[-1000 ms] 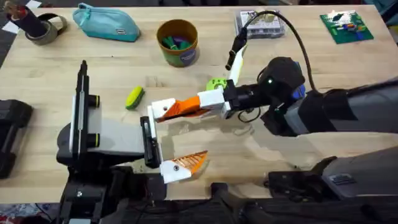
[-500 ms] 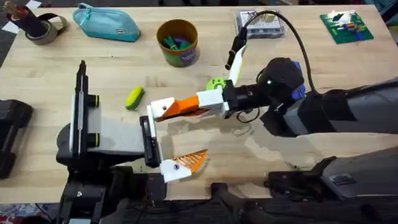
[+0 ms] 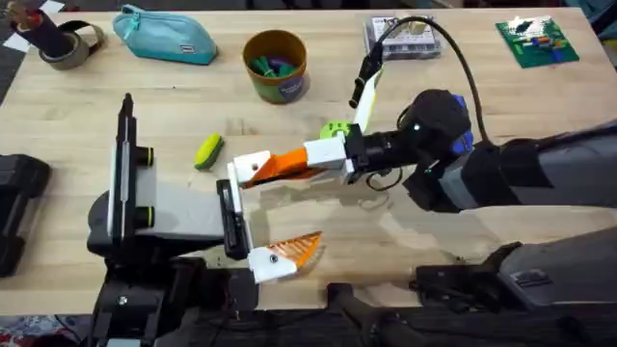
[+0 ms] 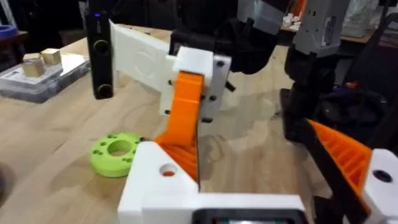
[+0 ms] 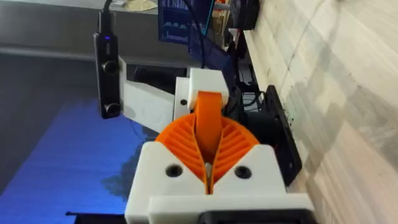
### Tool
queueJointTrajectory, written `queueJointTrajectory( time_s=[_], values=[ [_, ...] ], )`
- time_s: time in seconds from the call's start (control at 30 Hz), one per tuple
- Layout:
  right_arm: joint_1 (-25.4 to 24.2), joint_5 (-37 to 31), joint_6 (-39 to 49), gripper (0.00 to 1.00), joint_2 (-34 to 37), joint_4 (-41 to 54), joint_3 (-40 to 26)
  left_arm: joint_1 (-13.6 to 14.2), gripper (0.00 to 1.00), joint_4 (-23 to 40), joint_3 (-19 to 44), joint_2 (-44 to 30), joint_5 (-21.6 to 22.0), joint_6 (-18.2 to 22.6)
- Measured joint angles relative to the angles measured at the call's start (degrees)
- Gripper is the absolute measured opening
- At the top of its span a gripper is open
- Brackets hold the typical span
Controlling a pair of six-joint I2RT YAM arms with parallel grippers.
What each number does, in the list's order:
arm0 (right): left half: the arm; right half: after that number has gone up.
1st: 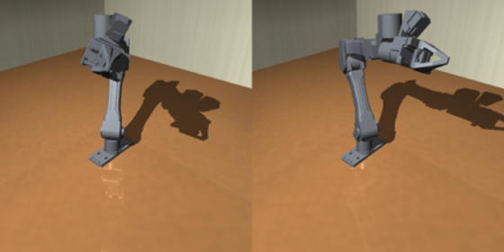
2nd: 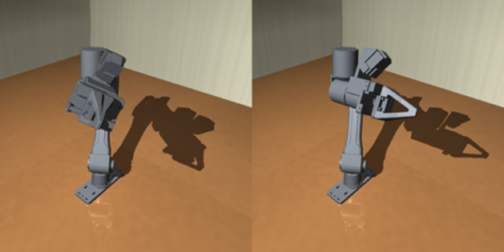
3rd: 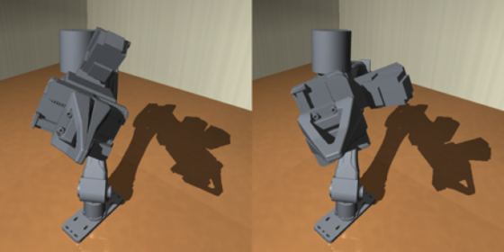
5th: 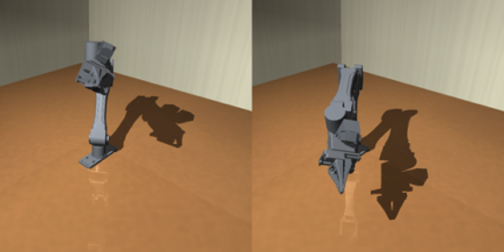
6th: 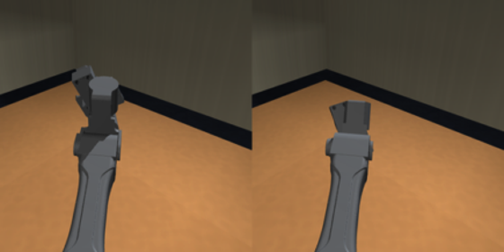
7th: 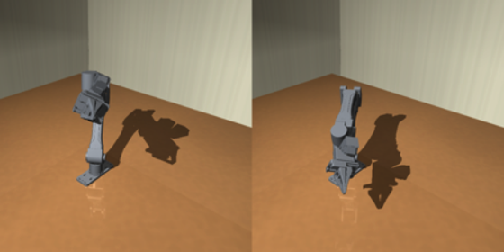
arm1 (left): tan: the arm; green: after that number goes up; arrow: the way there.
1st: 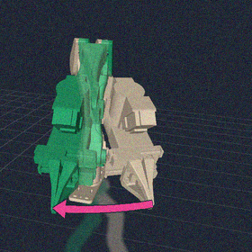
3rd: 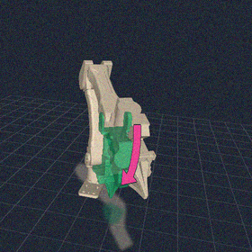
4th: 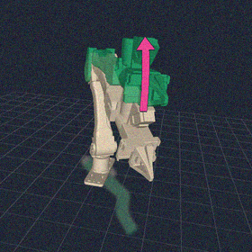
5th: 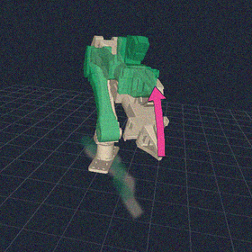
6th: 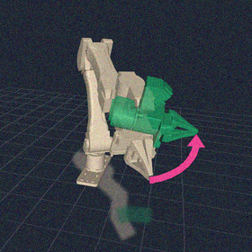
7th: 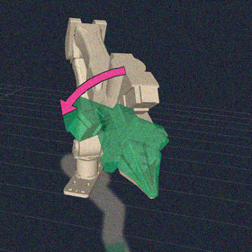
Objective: Pick up the gripper from the table and insert it into the empty holder that is missing its gripper. Then pick up a screw, insert it into the mounting hole, and use the screwdriver to tighten it. Finally, clean up the table by picking up the vegetable and placing it into the bucket.
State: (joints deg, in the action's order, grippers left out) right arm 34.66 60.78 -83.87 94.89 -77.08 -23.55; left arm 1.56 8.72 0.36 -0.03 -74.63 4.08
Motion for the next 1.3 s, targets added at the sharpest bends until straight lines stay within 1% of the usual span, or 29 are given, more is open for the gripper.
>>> queueJointTrajectory(
  time_s=[0.03,0.1,0.13,0.17,0.2,0.23,0.63,0.83,0.97,1.1,1.17,1.2,1.23,1.3],
  values=[
    [0.1,-0.4,0.1,0.256,0.0,0.2,0.0,0.0,0.986,0.1,0.0,0.0,-0.5,0.0],
    [0.4,-0.9,0.3,0.537,0.0,0.3,0.0,0.2,0.986,0.1,0.0,0.0,-0.6,0.0],
    [0.4,-1.1,0.3,0.684,0.0,0.4,0.0,0.2,0.986,0.1,0.0,0.0,-0.6,0.0],
    [0.5,-1.3,0.3,0.857,0.0,0.4,0.0,0.2,0.986,0.1,0.0,0.0,-0.6,0.0],
    [0.5,-1.4,0.5,0.956,0.0,0.3,0.0,0.2,0.986,0.1,0.0,0.0,-0.6,0.0],
    [0.5,-1.4,0.5,0.985,0.0,0.3,0.0,0.2,0.986,0.1,0.0,0.0,-0.6,0.0],
    [-0.2,-1.5,0.3,0.995,0.0,0.3,0.0,0.2,0.986,0.1,0.0,0.0,-0.6,0.0],
    [-4.3,-1.3,0.7,0.995,0.1,-2.7,-0.1,0.2,0.986,0.1,0.0,0.0,-0.7,0.0],
    [-8.4,-4.5,4.9,0.995,0.1,1.1,-1.5,0.2,0.986,0.1,0.0,0.0,-0.7,0.0],
    [-11.6,-8.6,12.9,0.997,0.4,14.8,-6.7,0.2,0.986,0.1,0.0,0.0,-0.6,0.0],
    [-12.5,-9.8,18.1,0.997,0.5,23.8,-10.2,0.2,0.986,0.1,0.0,0.0,-0.7,0.0],
    [-12.8,-11.3,26.5,0.997,-0.3,40.2,-17.4,0.2,0.986,0.1,0.0,0.0,-0.7,0.1],
    [-12.8,-11.7,29.1,0.996,-1.1,44.2,-19.1,0.2,0.986,0.1,0.0,0.0,-0.7,0.1],
    [-12.8,-13.1,35.3,0.997,-4.3,55.6,-23.2,0.2,0.986,0.1,0.0,0.0,-0.8,0.1]
  ],
)
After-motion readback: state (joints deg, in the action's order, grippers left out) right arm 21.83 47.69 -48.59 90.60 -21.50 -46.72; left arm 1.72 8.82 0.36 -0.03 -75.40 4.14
